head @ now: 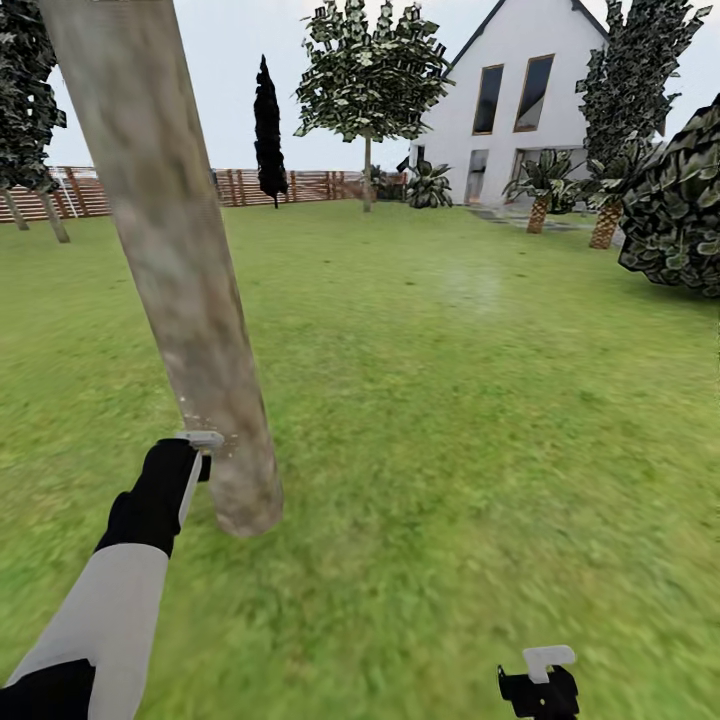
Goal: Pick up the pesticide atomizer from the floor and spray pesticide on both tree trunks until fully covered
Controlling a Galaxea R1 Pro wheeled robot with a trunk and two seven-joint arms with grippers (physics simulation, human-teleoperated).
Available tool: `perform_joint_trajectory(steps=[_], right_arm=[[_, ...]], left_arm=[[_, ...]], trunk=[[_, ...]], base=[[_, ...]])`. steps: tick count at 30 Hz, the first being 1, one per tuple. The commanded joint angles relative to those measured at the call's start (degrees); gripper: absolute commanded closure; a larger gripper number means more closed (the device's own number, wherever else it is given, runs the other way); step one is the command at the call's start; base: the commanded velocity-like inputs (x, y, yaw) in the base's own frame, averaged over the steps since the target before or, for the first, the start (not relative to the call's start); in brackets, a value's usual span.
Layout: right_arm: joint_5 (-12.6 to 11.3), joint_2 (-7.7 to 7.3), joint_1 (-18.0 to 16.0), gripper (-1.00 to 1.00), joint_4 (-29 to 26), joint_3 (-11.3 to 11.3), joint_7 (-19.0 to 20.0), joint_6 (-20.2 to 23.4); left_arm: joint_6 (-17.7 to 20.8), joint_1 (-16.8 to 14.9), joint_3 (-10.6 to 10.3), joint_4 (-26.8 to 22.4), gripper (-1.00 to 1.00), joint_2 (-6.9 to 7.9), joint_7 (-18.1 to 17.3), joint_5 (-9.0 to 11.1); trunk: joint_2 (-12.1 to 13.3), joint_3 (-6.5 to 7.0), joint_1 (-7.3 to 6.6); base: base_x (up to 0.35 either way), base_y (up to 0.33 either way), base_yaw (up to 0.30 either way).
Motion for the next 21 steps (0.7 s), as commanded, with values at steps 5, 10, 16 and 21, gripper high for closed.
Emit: perform_joint_trajectory(steps=[5, 10, 16, 21], right_arm=[[0.6, 0.01, -0.1, -1.0, 0.1, -0.4, -0.2, -0.2], [0.6, 0.01, -0.1, -1.0, 0.1, -0.4, -0.2, -0.2], [0.6, 0.02, -0.1, -1.0, 0.1, -0.4, -0.2, -0.2], [0.6, 0.01, -0.1, -1.0, 0.1, -0.4, -0.2, -0.2]], left_arm=[[0.2, -0.6, 0.0, -0.1, 1.0, 0.16, 0.3, 0.2], [0.2, -0.7, 0.1, -0.1, 1.0, 0.06, 0.3, 0.2], [0.2, -0.4, 0.1, 0.0, 1.0, -0.15, 0.3, 0.3], [0.2, 0.0, 0.1, 0.4, 1.0, -0.17, 0.4, 0.3]], trunk=[[0.0, -0.05, -0.02], [0.0, -0.05, -0.02], [0.0, -0.05, -0.02], [0.0, -0.05, -0.02]], base=[[-0.102, -0.274, 0.0], [-0.027, -0.274, 0.166], [-0.001, -0.275, 0.274], [0.056, -0.274, 0.152]])
